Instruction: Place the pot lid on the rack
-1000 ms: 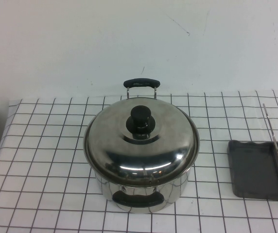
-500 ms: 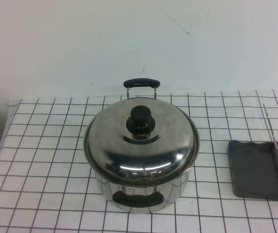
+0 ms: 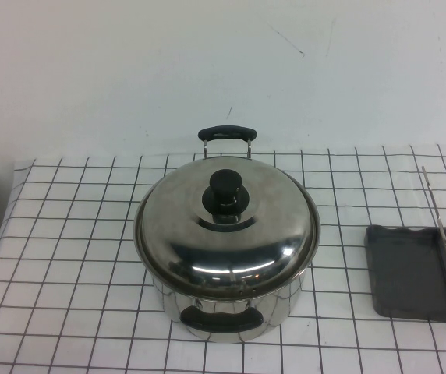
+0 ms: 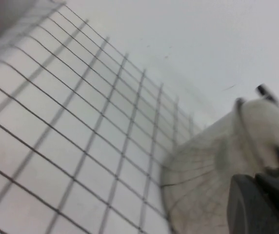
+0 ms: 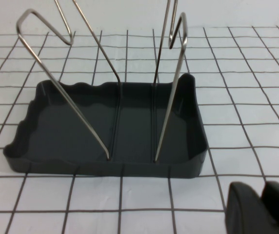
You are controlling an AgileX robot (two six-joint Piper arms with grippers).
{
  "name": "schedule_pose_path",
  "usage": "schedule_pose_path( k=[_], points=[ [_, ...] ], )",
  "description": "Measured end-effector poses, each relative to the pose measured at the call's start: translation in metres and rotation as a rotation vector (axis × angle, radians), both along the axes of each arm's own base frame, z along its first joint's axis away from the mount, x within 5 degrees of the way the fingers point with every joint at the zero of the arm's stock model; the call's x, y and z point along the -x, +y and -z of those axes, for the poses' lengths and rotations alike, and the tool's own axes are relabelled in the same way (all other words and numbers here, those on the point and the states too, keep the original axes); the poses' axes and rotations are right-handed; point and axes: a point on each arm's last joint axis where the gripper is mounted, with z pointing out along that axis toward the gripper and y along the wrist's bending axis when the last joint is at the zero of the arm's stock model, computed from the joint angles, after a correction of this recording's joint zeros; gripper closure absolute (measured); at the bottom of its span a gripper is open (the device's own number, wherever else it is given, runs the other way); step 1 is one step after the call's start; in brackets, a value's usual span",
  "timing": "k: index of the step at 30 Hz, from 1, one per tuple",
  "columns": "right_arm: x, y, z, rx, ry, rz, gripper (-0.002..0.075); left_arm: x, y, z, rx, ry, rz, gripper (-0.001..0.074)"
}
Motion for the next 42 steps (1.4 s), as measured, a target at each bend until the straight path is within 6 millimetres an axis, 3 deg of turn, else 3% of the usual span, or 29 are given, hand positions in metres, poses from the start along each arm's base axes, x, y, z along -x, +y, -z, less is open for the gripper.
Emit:
schedule_pose_path(
  k=[3,15,24,36,42],
  points=[
    [0.0,0.0,0.0,0.0,0.0,0.0,0.0655,0.0,-0.002,-0.005,0.204,-0.003,-0.016,0.0738],
    [0.0,0.0,0.0,0.0,0.0,0.0,0.0655,0.0,-0.002,-0.009,0.07,-0.057,0.01,0.0738],
    [0.0,0.0,0.0,0.0,0.0,0.0,0.0655,0.012,-0.006,-0.088,-0.353,-0.282,0.132,0.0738],
    [0.0,0.0,0.0,0.0,0.0,0.0,0.0655,-0.03,-0.005,-0.122,-0.537,-0.187,0.124,0.0738],
    [0.0,0.0,0.0,0.0,0.0,0.0,0.0655,-0.052,-0.036,-0.129,-0.525,-0.31,0.312,0.0731]
  ],
)
